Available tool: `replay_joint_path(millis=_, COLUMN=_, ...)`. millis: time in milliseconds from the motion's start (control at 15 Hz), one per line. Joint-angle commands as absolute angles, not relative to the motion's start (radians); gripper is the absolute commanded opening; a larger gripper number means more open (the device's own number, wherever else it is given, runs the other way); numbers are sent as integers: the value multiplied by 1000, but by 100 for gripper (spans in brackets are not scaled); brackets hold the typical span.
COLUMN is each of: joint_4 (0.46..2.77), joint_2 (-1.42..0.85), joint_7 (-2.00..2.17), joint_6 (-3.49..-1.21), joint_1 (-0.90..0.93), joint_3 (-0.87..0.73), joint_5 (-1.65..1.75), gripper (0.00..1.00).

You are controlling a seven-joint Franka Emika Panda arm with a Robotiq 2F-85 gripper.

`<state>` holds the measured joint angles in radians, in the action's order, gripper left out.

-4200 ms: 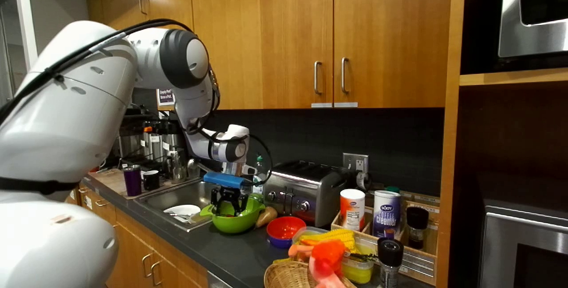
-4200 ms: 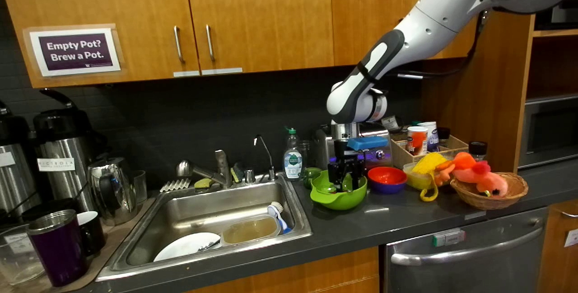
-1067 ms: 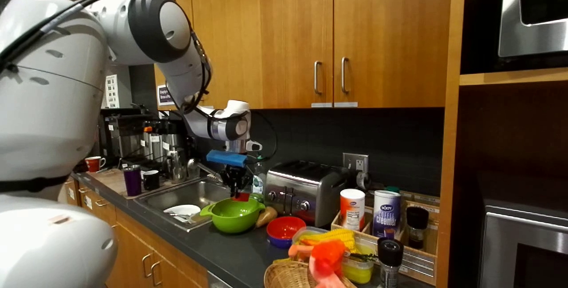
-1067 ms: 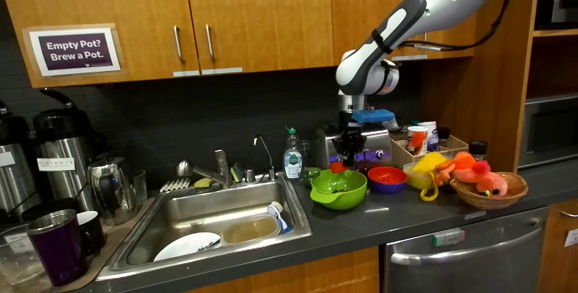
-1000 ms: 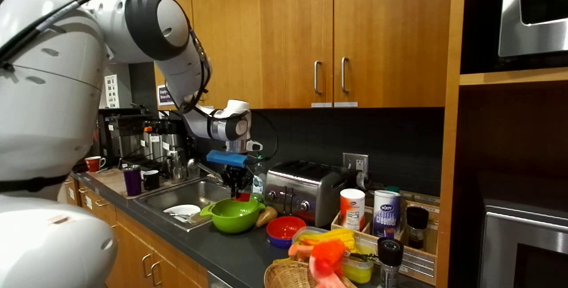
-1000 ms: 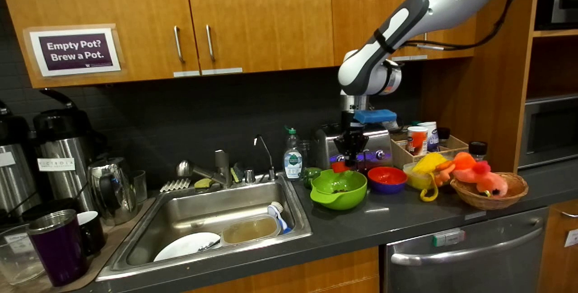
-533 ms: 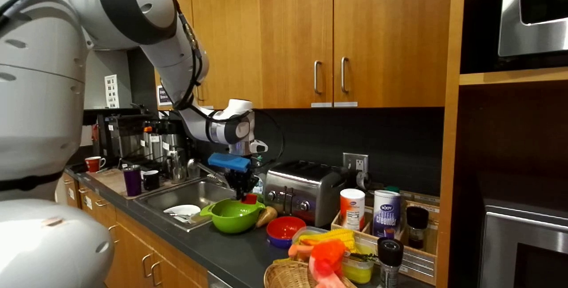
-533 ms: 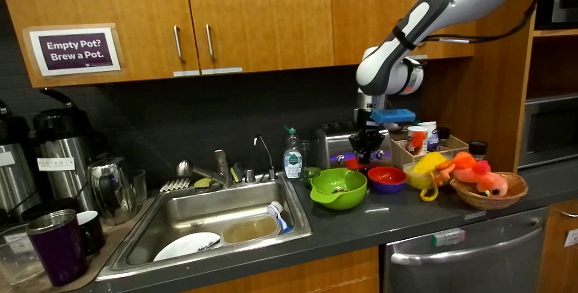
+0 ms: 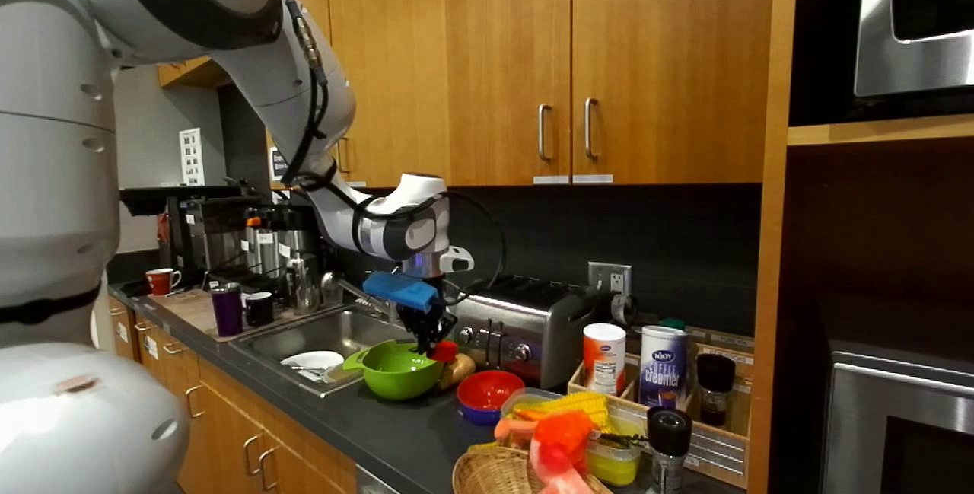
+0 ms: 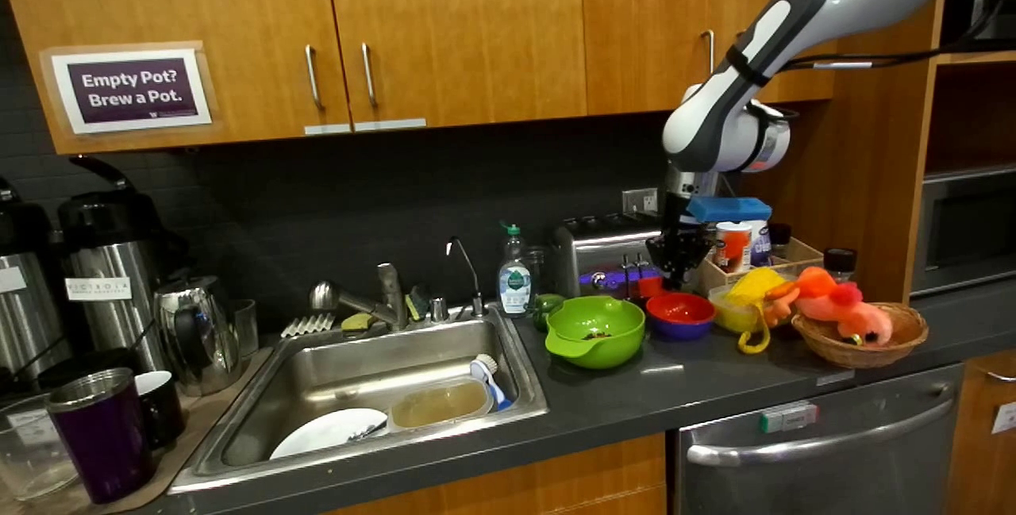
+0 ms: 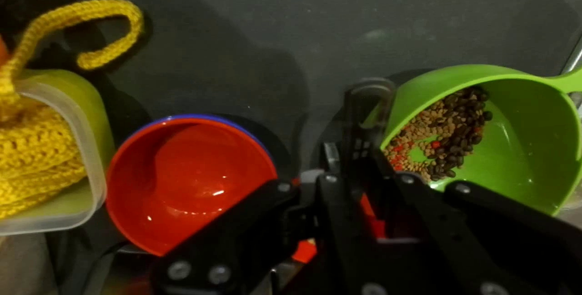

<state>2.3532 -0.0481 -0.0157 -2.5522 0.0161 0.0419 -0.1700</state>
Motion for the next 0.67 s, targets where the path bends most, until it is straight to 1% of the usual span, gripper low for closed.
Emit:
replay_joint_path(millis=0, joint_4=2439, joint_2=19, joint_7=-71, joint_6=-2602, joint_1=-5, joint_3=19, joint_5=-214, gripper=4)
replay_joint_path(millis=200, joint_4=2459, joint_2=31, joint_7=-109, joint_6=-2608, joint_1=-23, joint_3=-7, joint_5=-213, gripper=4)
replay_joint_path(millis=600, joint_4=2429, joint_2=24, joint_7=-67, joint_6=-2555, joint_1=-40, joint_3=-41, joint_5=-44, gripper=4)
